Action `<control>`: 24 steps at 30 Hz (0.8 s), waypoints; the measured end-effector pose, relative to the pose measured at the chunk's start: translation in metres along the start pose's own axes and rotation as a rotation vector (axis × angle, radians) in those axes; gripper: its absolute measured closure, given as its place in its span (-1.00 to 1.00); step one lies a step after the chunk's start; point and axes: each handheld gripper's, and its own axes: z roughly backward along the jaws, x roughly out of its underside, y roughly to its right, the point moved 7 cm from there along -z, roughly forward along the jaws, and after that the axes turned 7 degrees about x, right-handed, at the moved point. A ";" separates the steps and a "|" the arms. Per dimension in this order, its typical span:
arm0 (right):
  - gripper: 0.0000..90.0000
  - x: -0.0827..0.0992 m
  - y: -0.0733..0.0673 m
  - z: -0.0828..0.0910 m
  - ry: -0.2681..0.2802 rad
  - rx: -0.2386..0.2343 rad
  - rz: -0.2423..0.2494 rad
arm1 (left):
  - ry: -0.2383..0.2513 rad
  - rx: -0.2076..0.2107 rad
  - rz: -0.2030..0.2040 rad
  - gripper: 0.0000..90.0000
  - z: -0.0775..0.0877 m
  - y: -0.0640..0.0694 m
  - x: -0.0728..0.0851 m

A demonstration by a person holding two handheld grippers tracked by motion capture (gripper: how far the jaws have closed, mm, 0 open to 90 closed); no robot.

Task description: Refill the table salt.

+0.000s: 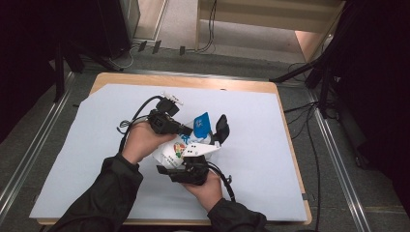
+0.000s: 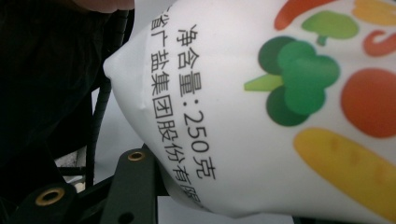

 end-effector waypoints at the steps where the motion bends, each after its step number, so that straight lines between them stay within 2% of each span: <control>1: 0.28 0.000 0.000 0.000 -0.001 0.003 0.003 | 0.003 0.002 0.007 1.00 -0.001 0.000 0.000; 6: 0.33 0.001 0.001 0.000 -0.004 0.024 0.007 | 0.005 0.007 0.009 1.00 -0.002 0.000 0.000; 10: 0.37 0.000 0.002 0.001 0.003 -0.005 -0.024 | -0.001 0.009 0.008 1.00 -0.003 0.001 0.000; 13: 0.38 0.000 0.002 0.002 0.006 -0.011 -0.037 | 0.005 0.011 0.012 1.00 -0.003 0.001 0.000; 20: 0.38 -0.002 0.002 0.003 0.018 -0.023 -0.040 | 0.009 0.020 0.013 1.00 -0.002 0.000 -0.002; 24: 0.38 -0.003 0.002 0.004 0.023 -0.028 -0.047 | -0.009 0.021 -0.003 0.99 -0.002 0.000 -0.003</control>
